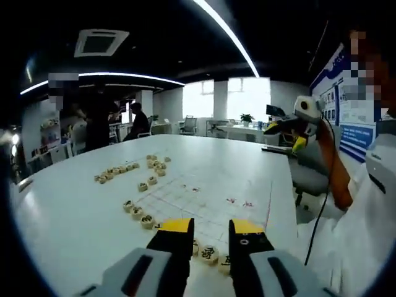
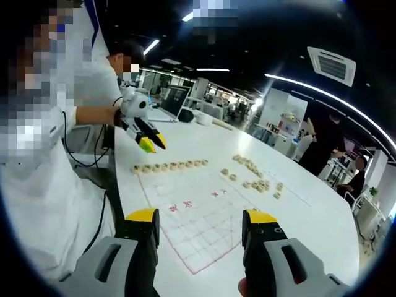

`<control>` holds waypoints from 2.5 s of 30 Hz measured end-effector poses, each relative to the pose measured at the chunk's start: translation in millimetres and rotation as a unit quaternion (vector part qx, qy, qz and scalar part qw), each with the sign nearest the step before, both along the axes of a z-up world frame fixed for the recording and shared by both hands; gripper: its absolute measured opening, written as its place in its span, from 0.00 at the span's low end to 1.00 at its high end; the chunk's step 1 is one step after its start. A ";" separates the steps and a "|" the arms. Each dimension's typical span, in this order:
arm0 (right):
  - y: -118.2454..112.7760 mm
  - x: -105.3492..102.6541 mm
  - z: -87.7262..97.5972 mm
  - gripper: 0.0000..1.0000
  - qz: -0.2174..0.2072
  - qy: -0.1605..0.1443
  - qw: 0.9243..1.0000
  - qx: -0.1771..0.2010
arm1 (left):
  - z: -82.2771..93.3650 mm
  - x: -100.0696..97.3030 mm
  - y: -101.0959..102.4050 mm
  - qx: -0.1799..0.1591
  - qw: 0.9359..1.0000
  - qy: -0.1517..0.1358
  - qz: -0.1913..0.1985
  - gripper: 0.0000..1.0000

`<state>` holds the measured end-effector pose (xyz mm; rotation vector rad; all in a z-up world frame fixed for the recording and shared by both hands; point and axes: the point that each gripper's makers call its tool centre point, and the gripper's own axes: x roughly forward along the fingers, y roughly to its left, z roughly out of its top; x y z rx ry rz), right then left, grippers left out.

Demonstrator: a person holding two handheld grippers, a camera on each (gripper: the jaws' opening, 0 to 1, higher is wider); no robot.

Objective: Pick up the chess pieces one by one and place each piece onto its starting position on the chessboard, setting the pieces on their correct points until all the chess pieces are arranged in the starting layout

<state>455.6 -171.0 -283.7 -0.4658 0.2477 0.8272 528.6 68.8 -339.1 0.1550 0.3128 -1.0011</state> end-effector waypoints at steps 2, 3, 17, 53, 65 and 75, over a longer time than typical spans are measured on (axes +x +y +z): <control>-1.5 0.6 0.2 0.54 -0.002 0.000 1.000 0.001 | 0.3 21.1 4.3 0.022 0.999 -0.028 0.030 0.31; -2.1 0.7 0.2 0.54 -0.003 0.000 1.000 0.001 | -0.7 28.1 4.3 0.033 0.998 -0.035 0.035 0.32; -5.5 0.8 2.3 0.54 -0.006 -0.002 1.000 0.003 | 11.4 101.9 -31.4 0.031 0.998 -0.026 0.055 0.32; -12.0 3.1 0.9 0.54 -0.015 -0.002 1.000 0.003 | -58.9 208.9 -58.8 0.083 0.990 0.038 0.111 0.19; -9.8 3.3 -0.1 0.54 -0.013 0.000 1.000 0.000 | -43.1 168.4 -44.6 0.070 0.994 0.037 0.081 0.19; -7.7 2.3 -0.3 0.54 -0.011 -0.001 1.000 -0.002 | -44.8 135.2 -47.9 0.063 0.995 0.055 0.048 0.19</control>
